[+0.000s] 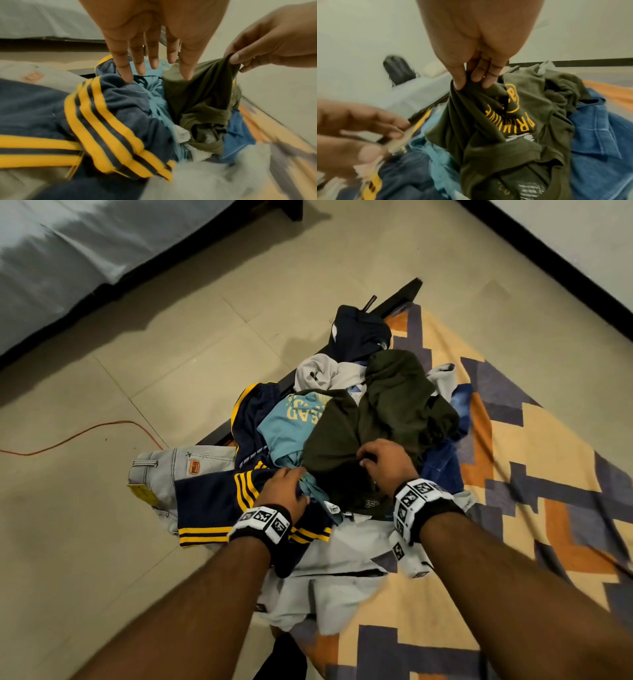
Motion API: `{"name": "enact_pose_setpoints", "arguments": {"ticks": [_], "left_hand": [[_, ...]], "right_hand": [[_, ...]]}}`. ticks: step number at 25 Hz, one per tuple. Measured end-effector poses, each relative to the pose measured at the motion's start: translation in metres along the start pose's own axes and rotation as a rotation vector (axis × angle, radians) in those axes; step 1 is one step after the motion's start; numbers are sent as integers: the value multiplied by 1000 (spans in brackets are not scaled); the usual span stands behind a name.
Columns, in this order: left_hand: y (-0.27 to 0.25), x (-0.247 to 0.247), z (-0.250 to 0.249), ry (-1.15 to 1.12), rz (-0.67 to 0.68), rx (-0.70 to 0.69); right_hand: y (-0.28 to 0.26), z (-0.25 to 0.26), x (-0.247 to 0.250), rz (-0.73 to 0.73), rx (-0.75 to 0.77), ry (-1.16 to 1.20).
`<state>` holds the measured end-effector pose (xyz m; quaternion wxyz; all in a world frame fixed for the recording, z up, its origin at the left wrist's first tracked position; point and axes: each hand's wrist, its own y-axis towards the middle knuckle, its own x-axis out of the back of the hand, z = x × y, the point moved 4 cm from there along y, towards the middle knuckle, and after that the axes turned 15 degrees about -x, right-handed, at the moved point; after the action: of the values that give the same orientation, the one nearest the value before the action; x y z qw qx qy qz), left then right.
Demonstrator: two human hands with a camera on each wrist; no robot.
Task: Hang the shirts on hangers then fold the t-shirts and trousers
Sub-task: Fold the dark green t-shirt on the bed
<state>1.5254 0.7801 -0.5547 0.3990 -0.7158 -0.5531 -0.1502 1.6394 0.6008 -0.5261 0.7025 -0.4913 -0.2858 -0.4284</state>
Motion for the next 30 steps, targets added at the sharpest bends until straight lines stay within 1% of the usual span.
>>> {"name": "enact_pose_setpoints", "arguments": {"ticks": [1, 3, 5, 7, 8, 9, 11, 12, 13, 14, 15, 16, 17, 18, 19, 21, 22, 24, 25, 27, 28, 29, 30], "left_hand": [[-9, -3, -19, -86, -38, 9], [-32, -20, -63, -161, -45, -26], [-54, -37, -106, -163, -37, -79], [-80, -45, -154, -152, -78, -112], [-96, -45, -179, -155, -129, -136], [-113, -42, -204, -173, -219, -189], [-150, -31, -256, -232, -410, -338], [-167, -27, -279, -248, -455, -387], [-177, -23, -294, -259, -467, -410], [-192, -22, -320, -283, -432, -437], [-206, -25, -346, -363, -354, -465], [-218, -34, -374, -438, -226, -466], [-219, -40, -389, -459, -95, -452], [-238, -59, -429, -412, 13, -465], [-243, -69, -449, -378, 72, -440], [-274, -97, -510, -357, 111, -444], [-285, -102, -532, -381, 97, -484], [-312, -115, -584, -533, 107, -621], [-329, -117, -610, -633, 121, -684], [-365, -117, -654, -644, 175, -872], [-381, -117, -674, -571, 218, -987], [-394, -118, -691, -470, 273, -1091], [-406, -119, -703, -349, 329, -1188]], "right_hand": [[-23, -2, 21, -82, -3, 190], [-82, -11, 65, -247, 23, 469], [-138, -20, 104, -344, 78, 604], [-194, -36, 149, -411, 123, 707], [-222, -48, 169, -436, 137, 759], [-251, -59, 189, -456, 150, 808], [-315, -87, 228, -516, 189, 842], [-347, -103, 245, -550, 213, 826], [-372, -116, 260, -586, 230, 810], [-406, -134, 278, -647, 243, 788], [-439, -155, 294, -701, 244, 773], [-469, -176, 308, -752, 242, 750], [-479, -188, 314, -755, 232, 732], [-520, -214, 327, -822, 222, 692], [-537, -228, 335, -840, 216, 667], [-596, -275, 356, -923, 177, 637], [-612, -293, 363, -933, 146, 619], [-651, -334, 374, -950, 42, 515], [-665, -351, 377, -929, -10, 461], [-688, -379, 378, -816, -99, 414], [-695, -385, 377, -738, -134, 408], [-697, -387, 376, -632, -136, 428], [-694, -385, 374, -510, -106, 477]]}}
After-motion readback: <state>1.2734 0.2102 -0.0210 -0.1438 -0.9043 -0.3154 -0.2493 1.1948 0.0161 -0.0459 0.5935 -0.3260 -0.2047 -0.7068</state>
